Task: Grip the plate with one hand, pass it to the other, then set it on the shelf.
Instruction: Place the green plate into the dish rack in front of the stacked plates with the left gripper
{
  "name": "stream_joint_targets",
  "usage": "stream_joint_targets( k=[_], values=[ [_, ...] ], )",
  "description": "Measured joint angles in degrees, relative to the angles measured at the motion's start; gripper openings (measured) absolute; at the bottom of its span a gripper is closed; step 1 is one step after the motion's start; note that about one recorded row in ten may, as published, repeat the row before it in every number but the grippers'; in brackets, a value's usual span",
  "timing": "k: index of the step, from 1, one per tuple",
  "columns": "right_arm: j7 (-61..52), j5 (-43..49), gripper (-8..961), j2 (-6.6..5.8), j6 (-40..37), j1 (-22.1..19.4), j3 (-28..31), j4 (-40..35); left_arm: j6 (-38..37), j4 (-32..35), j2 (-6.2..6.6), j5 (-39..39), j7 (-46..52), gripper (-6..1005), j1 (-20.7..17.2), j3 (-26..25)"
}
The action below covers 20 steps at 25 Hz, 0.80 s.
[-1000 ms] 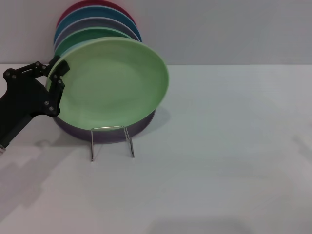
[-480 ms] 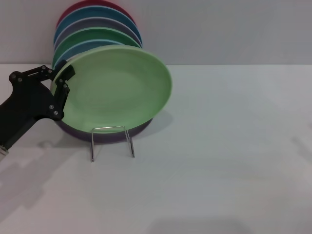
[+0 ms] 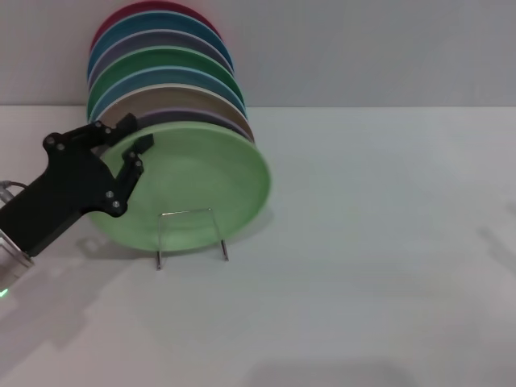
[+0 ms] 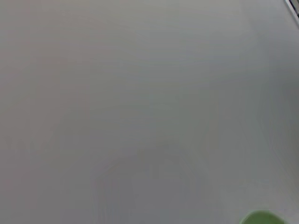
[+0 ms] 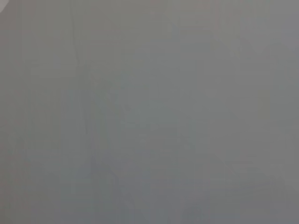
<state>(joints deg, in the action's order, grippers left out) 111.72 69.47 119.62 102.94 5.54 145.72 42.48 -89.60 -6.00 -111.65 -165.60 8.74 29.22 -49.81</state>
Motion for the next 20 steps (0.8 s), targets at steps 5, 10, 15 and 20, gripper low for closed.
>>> stream_joint_targets(
  k=[5, 10, 15, 20],
  values=[
    [0.00, -0.04, 766, -0.08, 0.15, 0.14, 0.00, 0.15, 0.11, 0.17, -0.37, 0.11, -0.89, 221, 0.05, -0.37],
    [0.01, -0.05, 766, -0.09, 0.23, 0.22, 0.00, 0.15, -0.59, -0.75, -0.76, 0.16, -2.96, 449, -0.53, -0.17],
    [0.01, -0.10, 767, -0.09, 0.32, -0.02, 0.00, 0.37, -0.84, -0.32, -2.16, 0.15, -6.53, 604, -0.90, -0.01],
    [0.24, -0.14, 767, -0.02, 0.35, -0.18, 0.06, 0.39, -3.64, -1.11, -2.80, 0.16, -10.40, 681, -3.04, -0.42]
  ],
)
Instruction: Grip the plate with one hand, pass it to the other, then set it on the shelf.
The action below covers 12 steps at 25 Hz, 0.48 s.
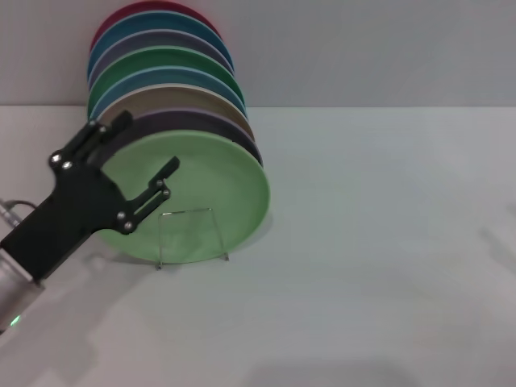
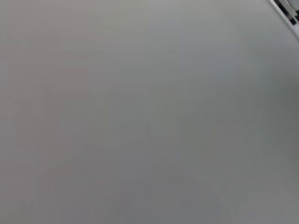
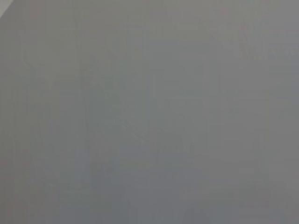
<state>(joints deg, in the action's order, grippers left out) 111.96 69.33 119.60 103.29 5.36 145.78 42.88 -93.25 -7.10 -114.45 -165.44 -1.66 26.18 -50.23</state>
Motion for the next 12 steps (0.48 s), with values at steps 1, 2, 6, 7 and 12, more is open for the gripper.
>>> stream_joint_targets(
  k=[1, 2, 6, 7, 12],
  values=[
    [0.16, -0.01, 767, 0.02, 0.00, -0.02, 0.03, 0.01, -1.50, -0.61, -0.34, 0.14, -2.43, 685, -0.97, -1.00],
    [0.57, -0.09, 767, 0.08, 0.00, -0.02, 0.08, 0.00, -3.18, -1.39, -0.85, 0.10, -5.74, 688, -2.21, -2.40],
    [3.61, -1.38, 767, 0.19, 0.00, -0.22, -0.03, -0.80, -6.55, -5.62, -2.92, 0.18, -14.72, 700, -7.18, -10.02],
    [4.99, -1.95, 767, 0.23, -0.01, -0.30, -0.04, -1.22, -6.82, -7.09, -3.44, 0.15, -15.68, 704, -8.57, -12.96],
    [16.27, -6.80, 767, 0.28, -0.38, -0.65, -0.13, -7.12, -5.86, -9.80, -4.29, 1.41, -8.15, 725, -12.56, -24.77]
  ],
)
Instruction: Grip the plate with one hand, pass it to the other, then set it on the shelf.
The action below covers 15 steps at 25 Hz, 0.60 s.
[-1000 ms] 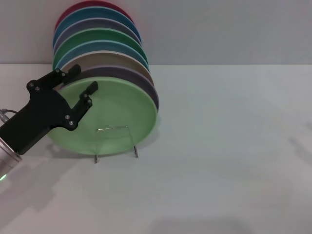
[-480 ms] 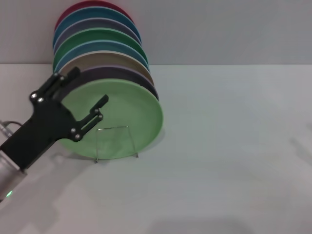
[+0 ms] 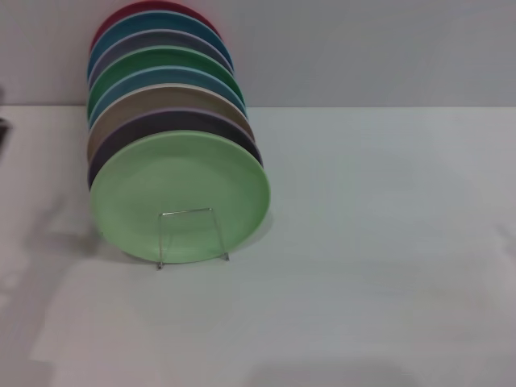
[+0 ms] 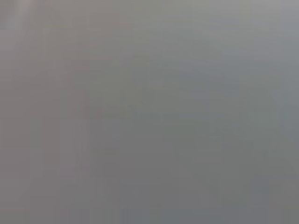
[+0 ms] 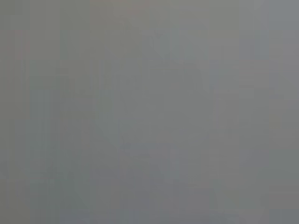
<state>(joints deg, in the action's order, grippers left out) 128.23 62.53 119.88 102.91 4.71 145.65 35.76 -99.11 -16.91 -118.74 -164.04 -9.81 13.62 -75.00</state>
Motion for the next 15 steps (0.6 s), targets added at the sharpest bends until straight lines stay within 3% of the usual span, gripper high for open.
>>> stream_joint_targets(
  k=[2, 7, 15],
  values=[
    [9.52, -5.24, 767, 0.00, -1.00, 0.52, -0.03, -6.81, 2.87, 2.53, 0.02, 4.09, 7.19, 735, 0.30, -3.96],
    [18.84, -15.41, 766, 0.00, -4.27, 2.62, -0.02, -17.96, 10.81, 5.76, 0.05, 12.11, 15.87, 733, 0.95, -6.53],
    [24.45, -17.80, 766, 0.00, -11.47, 5.27, -0.01, -23.42, 18.95, 6.81, -0.21, 15.09, 16.50, 725, -0.19, -6.58]
  ],
)
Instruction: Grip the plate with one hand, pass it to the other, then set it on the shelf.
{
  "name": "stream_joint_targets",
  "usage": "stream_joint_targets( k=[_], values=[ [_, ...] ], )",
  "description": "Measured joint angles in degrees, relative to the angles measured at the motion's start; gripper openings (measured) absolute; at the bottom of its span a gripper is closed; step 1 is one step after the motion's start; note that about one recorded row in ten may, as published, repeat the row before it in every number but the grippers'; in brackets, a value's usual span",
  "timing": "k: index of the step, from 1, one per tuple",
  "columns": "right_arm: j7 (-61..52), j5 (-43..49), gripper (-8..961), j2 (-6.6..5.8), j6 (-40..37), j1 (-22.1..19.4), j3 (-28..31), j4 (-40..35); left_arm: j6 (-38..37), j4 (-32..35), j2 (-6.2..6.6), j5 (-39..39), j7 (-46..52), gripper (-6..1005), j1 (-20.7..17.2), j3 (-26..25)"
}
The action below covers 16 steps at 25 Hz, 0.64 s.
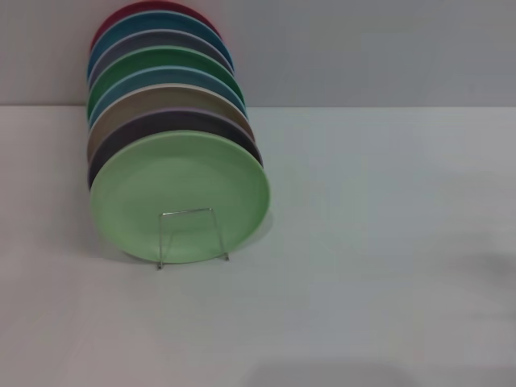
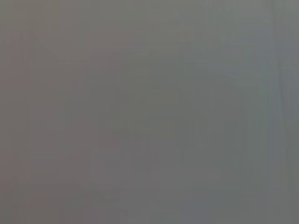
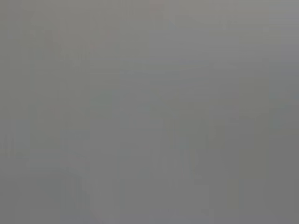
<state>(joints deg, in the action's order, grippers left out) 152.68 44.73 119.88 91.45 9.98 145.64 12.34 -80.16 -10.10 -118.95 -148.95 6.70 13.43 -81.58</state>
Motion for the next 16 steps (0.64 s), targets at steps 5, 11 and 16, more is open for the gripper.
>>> stream_joint_targets(
  k=[5, 11, 16],
  values=[
    [1.13, -0.10, 766, 0.00, -3.79, 1.21, 0.54, -0.94, 1.91, 0.44, -0.01, -0.20, -0.77, 724, 0.85, 1.89],
    [0.82, -0.63, 766, 0.00, -5.92, 1.71, 0.65, -1.67, 2.12, 0.17, -0.06, -0.42, -3.50, 724, 1.25, 4.56],
    [-0.57, -0.67, 766, 0.00, -6.01, 1.58, 0.42, -1.65, 2.22, -0.21, -0.16, -0.35, -8.54, 724, 1.66, 5.67]
  ],
)
